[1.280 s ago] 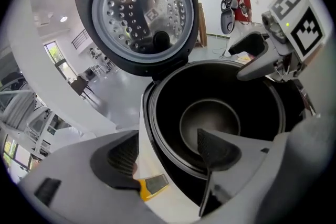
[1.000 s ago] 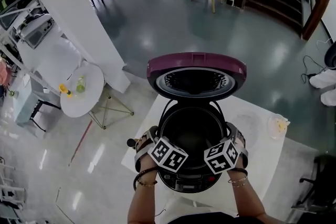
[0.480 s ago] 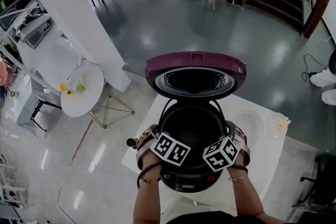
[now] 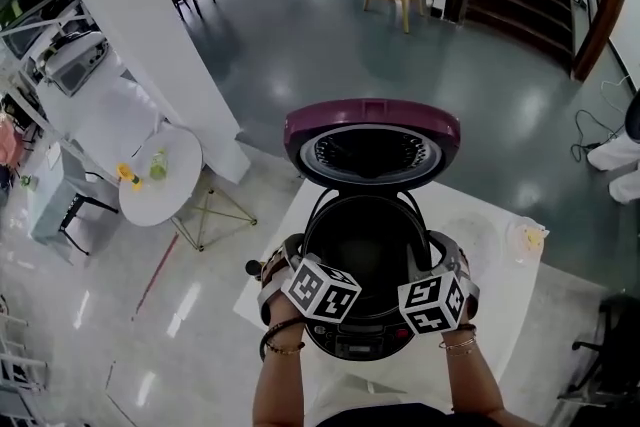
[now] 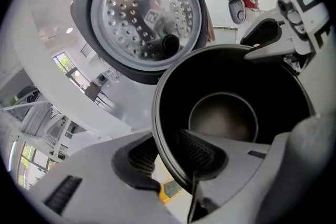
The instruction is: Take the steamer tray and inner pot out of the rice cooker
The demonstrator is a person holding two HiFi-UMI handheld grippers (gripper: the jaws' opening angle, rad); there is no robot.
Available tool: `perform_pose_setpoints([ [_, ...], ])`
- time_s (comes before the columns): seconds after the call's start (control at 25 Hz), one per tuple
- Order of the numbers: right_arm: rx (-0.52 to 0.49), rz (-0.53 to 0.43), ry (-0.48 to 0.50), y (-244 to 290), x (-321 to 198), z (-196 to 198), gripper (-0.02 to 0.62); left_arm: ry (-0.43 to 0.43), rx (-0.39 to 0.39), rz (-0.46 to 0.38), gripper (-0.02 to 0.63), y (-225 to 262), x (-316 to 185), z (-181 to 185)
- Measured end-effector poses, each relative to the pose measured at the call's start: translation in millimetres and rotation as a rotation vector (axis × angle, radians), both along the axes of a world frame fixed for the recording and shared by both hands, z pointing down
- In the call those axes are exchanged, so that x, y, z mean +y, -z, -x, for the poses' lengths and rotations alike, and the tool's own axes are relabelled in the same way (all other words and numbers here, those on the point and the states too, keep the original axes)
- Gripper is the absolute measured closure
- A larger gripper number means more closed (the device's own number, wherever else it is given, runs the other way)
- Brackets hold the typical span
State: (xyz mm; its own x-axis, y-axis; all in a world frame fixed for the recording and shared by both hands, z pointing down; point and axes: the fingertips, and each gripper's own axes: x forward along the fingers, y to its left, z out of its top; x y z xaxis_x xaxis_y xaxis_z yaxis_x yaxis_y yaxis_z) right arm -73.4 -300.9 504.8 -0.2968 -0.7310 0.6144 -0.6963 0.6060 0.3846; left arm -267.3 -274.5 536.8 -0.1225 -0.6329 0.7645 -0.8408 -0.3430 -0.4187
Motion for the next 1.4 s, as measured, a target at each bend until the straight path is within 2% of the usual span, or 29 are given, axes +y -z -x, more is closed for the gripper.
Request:
perform_pose_setpoints([
  [0.12, -0.097, -0.062, -0.043, 23.0, 4.8, -4.0, 0.500, 0.027, 0.087, -0.077, 0.499, 24.4, 5.2, -3.1],
  [0.24, -0.122, -0.115, -0.057, 42.8, 11.3, -7.3, 0.508, 0.058, 0.209, -0.168, 0.534, 54.2, 10.8, -6.7],
  [0.44, -0.243, -0.153, -0.078, 75.7, 26.4, -9.3, 0.518, 0.062, 0.272, -0.306, 0.562, 99.1, 23.1, -7.5],
  [0.64, -0.323, -0.218, -0.118, 110.2, 49.5, -26.6, 0.528, 0.012, 0.368, -0.458, 0.584, 148.1, 43.6, -22.9],
  [0.88, -0.393, -0.288, -0.174, 139.6, 82.0, -53.6, 0.538, -0.077, 0.403, -0.618, 0.597, 187.6, 63.1, -46.1],
  [1.08, -0.387, -0.344, -0.227, 152.5, 114.4, -83.2, 0.538, -0.154, 0.484, -0.667, 0.597, 201.5, 82.7, -76.2],
  [1.24, -0.387, -0.378, -0.282, 153.6, 142.0, -107.0, 0.535, -0.271, 0.503, -0.755, 0.591, 222.1, 103.6, -103.7],
  [1.4, -0.414, -0.393, -0.352, 154.7, 167.0, -136.5, 0.532, -0.387, 0.500, -0.789, 0.583, 244.2, 125.2, -138.4],
])
